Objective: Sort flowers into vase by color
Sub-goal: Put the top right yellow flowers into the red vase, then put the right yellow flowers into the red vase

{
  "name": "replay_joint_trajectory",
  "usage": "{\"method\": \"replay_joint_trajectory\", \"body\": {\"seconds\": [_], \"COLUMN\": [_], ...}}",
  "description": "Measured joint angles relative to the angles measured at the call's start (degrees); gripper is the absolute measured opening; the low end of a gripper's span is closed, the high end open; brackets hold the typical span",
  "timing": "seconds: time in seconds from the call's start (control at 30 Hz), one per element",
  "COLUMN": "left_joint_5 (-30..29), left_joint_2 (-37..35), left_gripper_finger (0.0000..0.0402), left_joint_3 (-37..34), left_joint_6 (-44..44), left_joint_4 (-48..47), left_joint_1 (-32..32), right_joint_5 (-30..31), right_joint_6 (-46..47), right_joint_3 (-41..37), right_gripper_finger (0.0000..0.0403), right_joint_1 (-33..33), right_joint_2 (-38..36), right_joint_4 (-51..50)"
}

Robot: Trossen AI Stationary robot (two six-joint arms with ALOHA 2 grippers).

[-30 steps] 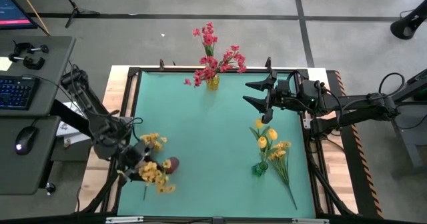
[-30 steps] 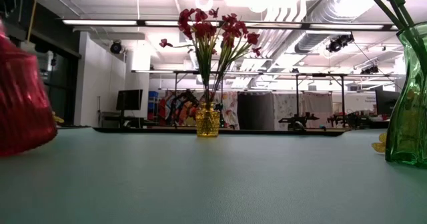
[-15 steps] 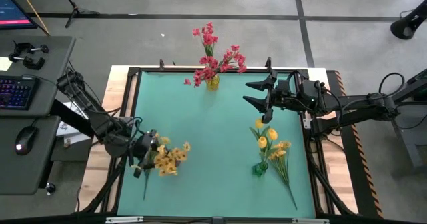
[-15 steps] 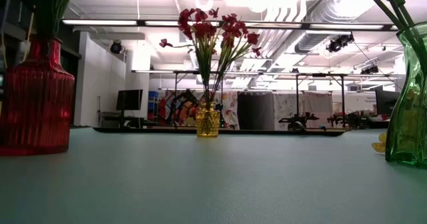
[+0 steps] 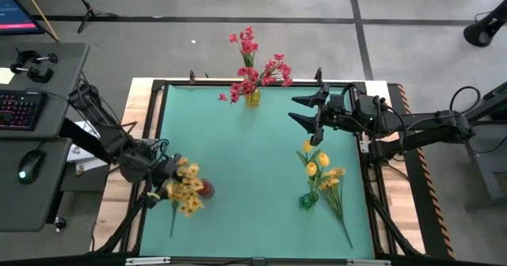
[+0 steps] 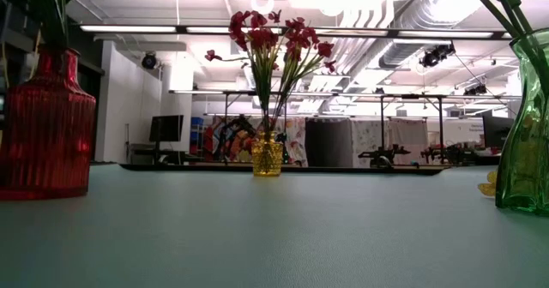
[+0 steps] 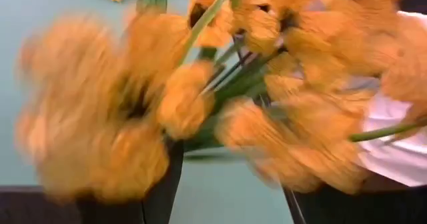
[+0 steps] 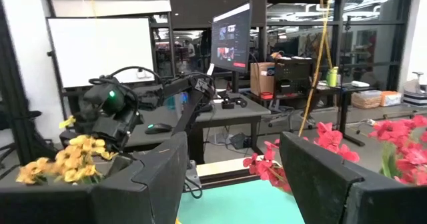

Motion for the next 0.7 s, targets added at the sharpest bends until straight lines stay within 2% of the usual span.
{"method": "replay_joint_trajectory", "body": {"seconds": [0.23,0.57,0.63,0.7], "left_joint_5": [-1.2,-3.1,-6.3,-12.3], "left_joint_2": [-5.3,-11.6,-12.8,-13.9], "left_gripper_finger": [0.0239,0.0239,0.0239,0.0239], "left_joint_3": [1.6,7.0,8.3,9.2], "left_joint_6": [1.7,0.5,1.5,5.4], "left_joint_4": [-4.1,-15.0,-15.9,-15.8], "left_joint_1": [0.0,0.0,0.0,0.0], "right_joint_5": [1.0,1.0,1.0,1.0], "right_joint_6": [0.0,0.0,0.0,-0.3], "right_joint_3": [0.0,0.0,0.0,0.0], "right_gripper_finger": [0.0229,0.0229,0.0229,0.0229], "right_joint_1": [0.0,0.0,0.0,0.0], "right_joint_2": [0.0,0.0,0.0,0.0], "right_joint_4": [0.0,-0.2,-0.2,-0.2]}}
